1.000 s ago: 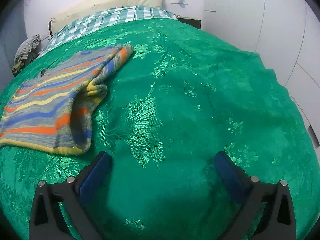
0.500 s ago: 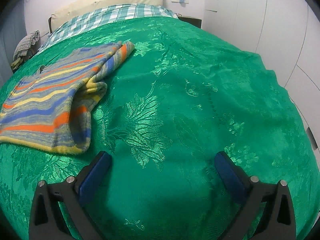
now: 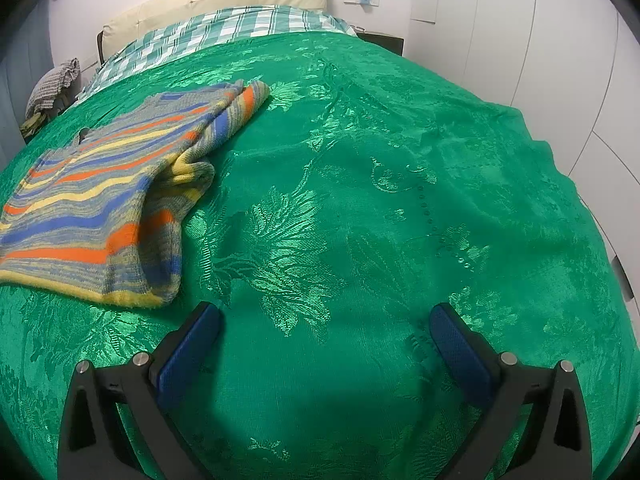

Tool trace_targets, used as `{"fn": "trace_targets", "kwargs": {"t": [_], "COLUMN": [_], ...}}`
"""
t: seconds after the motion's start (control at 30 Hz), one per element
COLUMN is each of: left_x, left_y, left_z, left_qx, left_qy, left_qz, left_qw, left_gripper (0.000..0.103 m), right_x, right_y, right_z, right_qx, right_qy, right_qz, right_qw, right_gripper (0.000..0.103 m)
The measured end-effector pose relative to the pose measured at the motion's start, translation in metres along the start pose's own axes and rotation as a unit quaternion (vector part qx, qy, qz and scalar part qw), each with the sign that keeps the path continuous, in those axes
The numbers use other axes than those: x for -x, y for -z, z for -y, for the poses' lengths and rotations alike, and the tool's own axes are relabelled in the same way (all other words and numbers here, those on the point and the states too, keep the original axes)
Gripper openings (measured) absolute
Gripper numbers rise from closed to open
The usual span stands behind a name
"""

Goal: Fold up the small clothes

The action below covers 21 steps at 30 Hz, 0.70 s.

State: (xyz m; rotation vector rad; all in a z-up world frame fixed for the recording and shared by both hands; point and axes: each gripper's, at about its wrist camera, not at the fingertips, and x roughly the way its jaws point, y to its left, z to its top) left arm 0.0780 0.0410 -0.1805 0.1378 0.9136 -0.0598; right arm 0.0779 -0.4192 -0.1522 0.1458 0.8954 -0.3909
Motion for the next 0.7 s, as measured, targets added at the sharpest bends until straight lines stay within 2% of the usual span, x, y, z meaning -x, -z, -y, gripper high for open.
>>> {"fn": "trace_targets", "kwargs": {"t": [0.7], "left_x": [0.0004], "left_y": [-0.0004], "left_z": [0.0], "left_qx": [-0.001], "left_qy": [-0.002], "left_qz": [0.001], "left_qw": [1.0], "left_gripper": [0.102], "right_x": [-0.0008], "right_y": [0.0005], "right_z": [-0.0035], "right_qx": [0.002], "right_qy": [0.005], "right_qz": [0.004], "right_qw": [1.0], "right_gripper": [0.103]}}
